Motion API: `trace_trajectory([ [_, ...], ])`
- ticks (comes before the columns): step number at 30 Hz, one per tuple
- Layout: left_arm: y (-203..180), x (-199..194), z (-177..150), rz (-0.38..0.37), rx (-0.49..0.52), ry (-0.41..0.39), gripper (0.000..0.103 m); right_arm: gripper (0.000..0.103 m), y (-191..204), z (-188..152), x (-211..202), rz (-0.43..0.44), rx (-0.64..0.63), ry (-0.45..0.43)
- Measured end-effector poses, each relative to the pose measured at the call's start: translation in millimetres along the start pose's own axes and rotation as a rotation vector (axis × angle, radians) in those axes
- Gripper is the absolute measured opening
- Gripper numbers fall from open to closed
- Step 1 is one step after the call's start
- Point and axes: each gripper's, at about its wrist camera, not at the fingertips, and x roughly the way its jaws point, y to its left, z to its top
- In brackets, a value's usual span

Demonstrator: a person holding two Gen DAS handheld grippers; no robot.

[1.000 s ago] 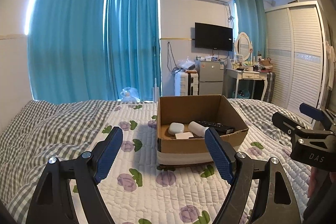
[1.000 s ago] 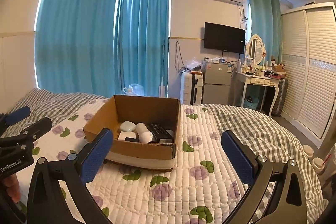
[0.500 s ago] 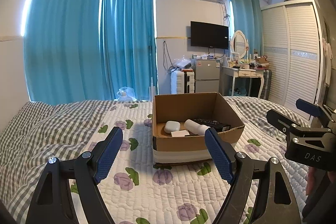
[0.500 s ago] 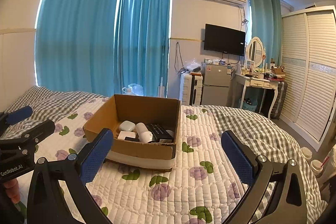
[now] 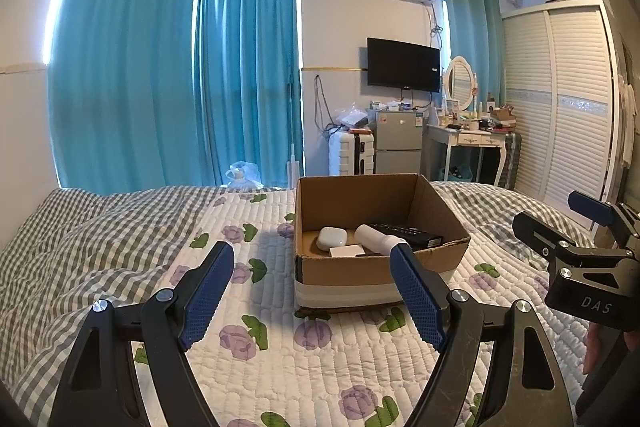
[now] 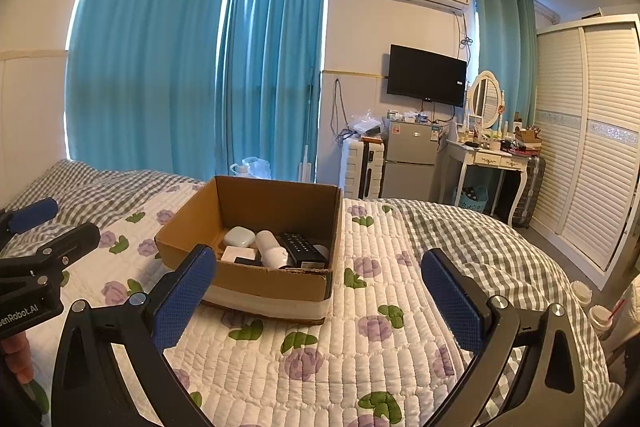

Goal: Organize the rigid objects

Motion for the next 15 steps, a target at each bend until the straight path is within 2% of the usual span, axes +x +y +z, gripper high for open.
trace_trajectory([
  [15, -1.5, -1.2, -1.0, -0.010, 0.006, -0.001, 0.083, 0.103, 2.5, -3.2, 4.0, -0.010, -0.015, 0.011],
])
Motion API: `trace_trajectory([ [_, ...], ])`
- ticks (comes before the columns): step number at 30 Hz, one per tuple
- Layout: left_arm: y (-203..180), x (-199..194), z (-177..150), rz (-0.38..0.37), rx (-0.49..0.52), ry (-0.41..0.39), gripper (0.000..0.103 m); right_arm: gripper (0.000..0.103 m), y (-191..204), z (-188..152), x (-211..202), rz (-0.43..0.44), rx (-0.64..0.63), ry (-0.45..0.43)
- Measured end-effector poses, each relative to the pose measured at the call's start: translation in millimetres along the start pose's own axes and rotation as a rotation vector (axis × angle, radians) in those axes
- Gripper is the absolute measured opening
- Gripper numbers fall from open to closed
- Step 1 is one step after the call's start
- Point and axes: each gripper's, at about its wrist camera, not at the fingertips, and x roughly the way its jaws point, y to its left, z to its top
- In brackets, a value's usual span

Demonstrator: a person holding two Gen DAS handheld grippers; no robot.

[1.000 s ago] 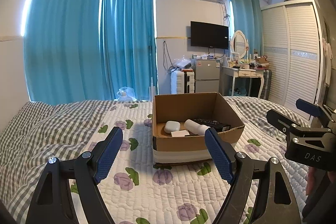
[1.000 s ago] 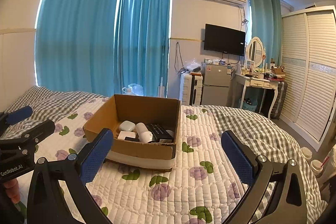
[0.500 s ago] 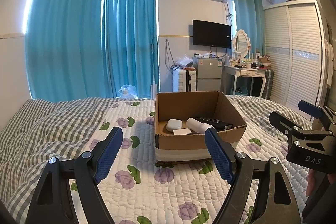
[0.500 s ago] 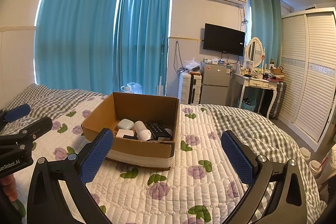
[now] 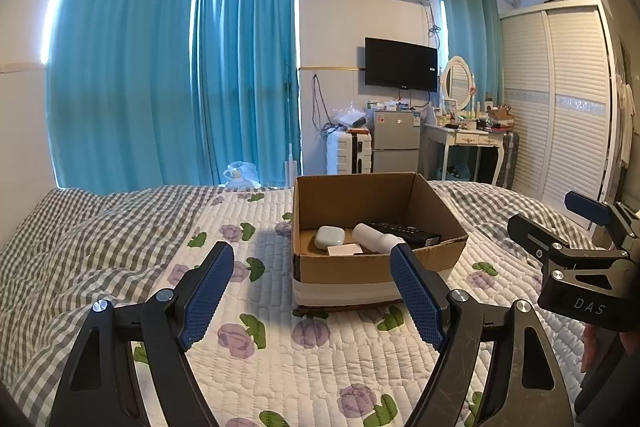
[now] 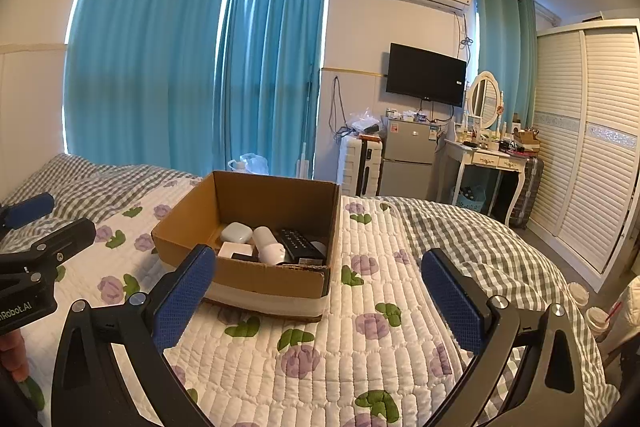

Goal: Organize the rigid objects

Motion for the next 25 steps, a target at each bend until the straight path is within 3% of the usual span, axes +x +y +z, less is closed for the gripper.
trace_trajectory([
  [25, -4.9, -0.7, -4.0, 0.026, 0.019, -0.006, 0.083, 0.103, 1.0, -1.8, 1.1, -0.002, -0.008, 0.011],
])
